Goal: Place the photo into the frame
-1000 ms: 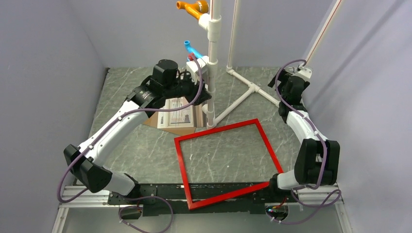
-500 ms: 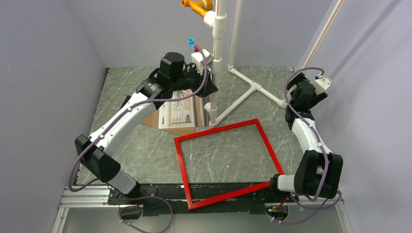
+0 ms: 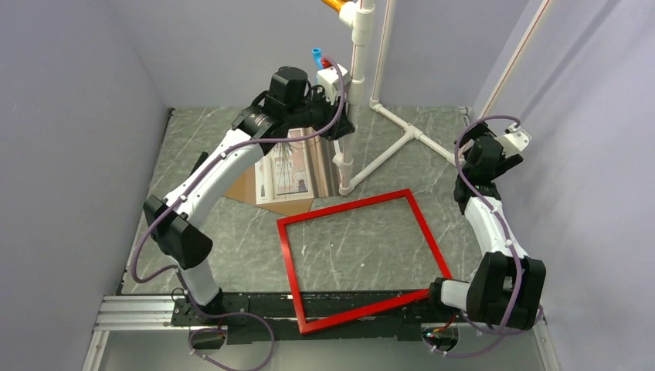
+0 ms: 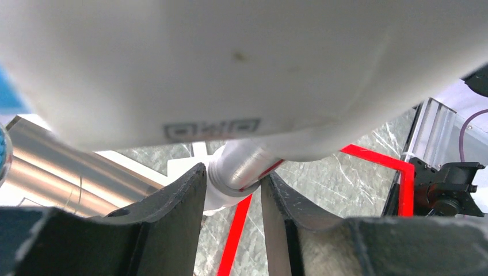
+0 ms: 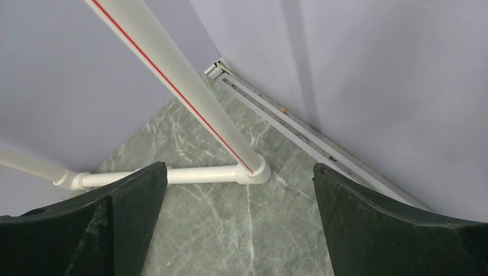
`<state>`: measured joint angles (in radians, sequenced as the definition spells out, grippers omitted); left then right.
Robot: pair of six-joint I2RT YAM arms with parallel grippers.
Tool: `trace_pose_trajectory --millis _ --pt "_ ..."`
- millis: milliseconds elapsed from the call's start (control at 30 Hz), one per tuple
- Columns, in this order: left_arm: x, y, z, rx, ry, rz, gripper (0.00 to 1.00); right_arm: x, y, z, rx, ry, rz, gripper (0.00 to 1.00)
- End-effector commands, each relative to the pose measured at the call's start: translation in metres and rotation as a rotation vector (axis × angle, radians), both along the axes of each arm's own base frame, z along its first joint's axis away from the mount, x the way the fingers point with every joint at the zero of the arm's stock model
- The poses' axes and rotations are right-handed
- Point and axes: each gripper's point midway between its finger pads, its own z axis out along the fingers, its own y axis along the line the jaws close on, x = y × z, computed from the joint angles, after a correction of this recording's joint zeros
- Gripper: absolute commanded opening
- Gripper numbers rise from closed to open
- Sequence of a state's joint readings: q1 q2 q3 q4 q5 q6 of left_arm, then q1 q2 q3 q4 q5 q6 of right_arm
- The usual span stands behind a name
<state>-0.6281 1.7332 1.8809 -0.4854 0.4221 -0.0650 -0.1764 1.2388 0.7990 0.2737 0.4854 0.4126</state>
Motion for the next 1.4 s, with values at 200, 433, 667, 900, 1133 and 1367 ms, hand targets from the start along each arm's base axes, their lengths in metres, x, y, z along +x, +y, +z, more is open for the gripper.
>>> trace_pose_trajectory --millis 200,433,667,900,1133,1367 --pt "0.055 0.012 -0.042 0.148 -0.03 0.135 0.43 -0.008 0.016 0.014 0.038 -0.061 0.08 1.0" --pt "0.041 0.018 -0.045 0.136 -0.043 0.115 0.5 -0.008 0.03 0.012 0.049 -0.04 0.162 1.0" --pt "0.014 0.035 -0.049 0.137 -0.028 0.112 0.79 -0.011 0.063 0.008 0.082 -0.029 0.337 1.0" --pt "-0.022 0.063 -0.054 0.118 0.006 0.157 0.94 -0.017 0.093 0.007 0.082 0.019 0.488 1.0" --pt "-0.063 0.063 -0.045 0.086 -0.006 0.083 0.87 -0.012 0.105 0.012 0.068 0.004 0.56 1.0" --pt "-0.106 0.024 -0.01 0.075 -0.176 -0.086 0.83 0.026 0.104 0.046 0.004 -0.044 0.564 1.0"
